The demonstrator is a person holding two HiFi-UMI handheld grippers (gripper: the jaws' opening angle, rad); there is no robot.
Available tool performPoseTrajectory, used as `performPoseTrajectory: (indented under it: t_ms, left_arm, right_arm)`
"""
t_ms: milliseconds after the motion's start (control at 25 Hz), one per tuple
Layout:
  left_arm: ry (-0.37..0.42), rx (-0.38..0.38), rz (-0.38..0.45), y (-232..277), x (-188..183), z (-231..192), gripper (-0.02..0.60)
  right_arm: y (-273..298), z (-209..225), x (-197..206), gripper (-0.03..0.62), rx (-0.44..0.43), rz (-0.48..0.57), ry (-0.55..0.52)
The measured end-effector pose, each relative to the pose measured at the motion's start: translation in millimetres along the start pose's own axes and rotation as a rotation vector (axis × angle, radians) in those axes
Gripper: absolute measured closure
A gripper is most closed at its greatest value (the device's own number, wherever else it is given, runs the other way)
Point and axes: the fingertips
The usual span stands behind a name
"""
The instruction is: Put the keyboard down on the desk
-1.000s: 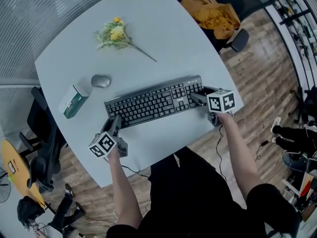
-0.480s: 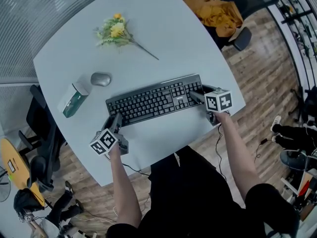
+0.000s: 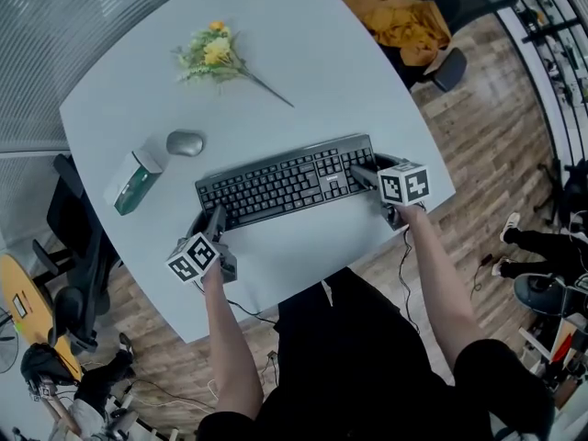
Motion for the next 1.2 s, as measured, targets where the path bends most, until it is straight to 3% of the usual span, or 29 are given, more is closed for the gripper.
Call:
performPoseTrajectory:
  t_ms: [400,960,1200]
  left_arm:
    - [0.048,-0.031,-0.018,1.3,1.5,-1.4,0.365]
    - [0.045,-0.032,-0.019,2.8,5.7,-4.2,0.365]
    - [0.108,-0.064,-0.027,-0.5,3.6,-4.6,0.367]
  right_arm:
    - [1.0,1.1,3.0,0.301,0.016,-0.013,-0.006]
    - [2.5,2.0,3.4,0.303,0.064,-0.022,-0.012]
    - [2.6,2.8,4.7,0.301,0.084,-0.027,-0.019]
Point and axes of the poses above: the fingertips, and each gripper's own axes: y forward along the fingers, z to its right, x out of its underside, and after that the axes turned 5 degrees about x, right-handed
